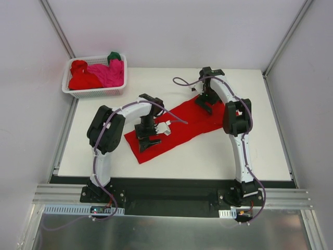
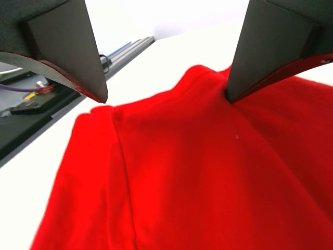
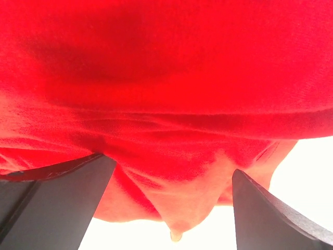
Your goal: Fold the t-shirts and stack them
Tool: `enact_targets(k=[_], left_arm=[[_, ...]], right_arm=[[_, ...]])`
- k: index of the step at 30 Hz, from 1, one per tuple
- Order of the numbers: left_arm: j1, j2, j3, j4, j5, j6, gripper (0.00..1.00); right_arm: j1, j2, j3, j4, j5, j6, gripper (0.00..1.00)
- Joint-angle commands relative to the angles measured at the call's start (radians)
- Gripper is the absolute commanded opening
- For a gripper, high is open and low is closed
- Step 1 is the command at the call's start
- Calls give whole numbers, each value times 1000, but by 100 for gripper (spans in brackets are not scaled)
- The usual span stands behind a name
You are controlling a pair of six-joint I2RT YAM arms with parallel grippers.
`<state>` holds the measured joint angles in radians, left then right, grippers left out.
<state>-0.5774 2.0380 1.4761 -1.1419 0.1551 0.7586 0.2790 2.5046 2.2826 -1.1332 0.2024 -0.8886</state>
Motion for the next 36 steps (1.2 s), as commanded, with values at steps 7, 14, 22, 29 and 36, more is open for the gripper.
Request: enact_targets(k=[7, 14, 22, 29, 36], left_arm=[[-59, -84, -19, -120, 106, -24, 98], [-102, -85, -22, -148, 165, -36, 97], [-179, -96, -59, -148, 222, -70, 96], [-246, -69, -1, -139, 282, -125, 97], [-308, 1, 58, -101, 330, -162, 96]], right_arm=[[14, 82, 101, 70, 78, -32, 96], [29, 59, 77, 174, 83, -41, 96], [40, 73, 81, 252, 111, -44, 96], [69, 80, 109, 285, 61, -16, 96], [114, 83, 83, 329, 46, -12, 96]])
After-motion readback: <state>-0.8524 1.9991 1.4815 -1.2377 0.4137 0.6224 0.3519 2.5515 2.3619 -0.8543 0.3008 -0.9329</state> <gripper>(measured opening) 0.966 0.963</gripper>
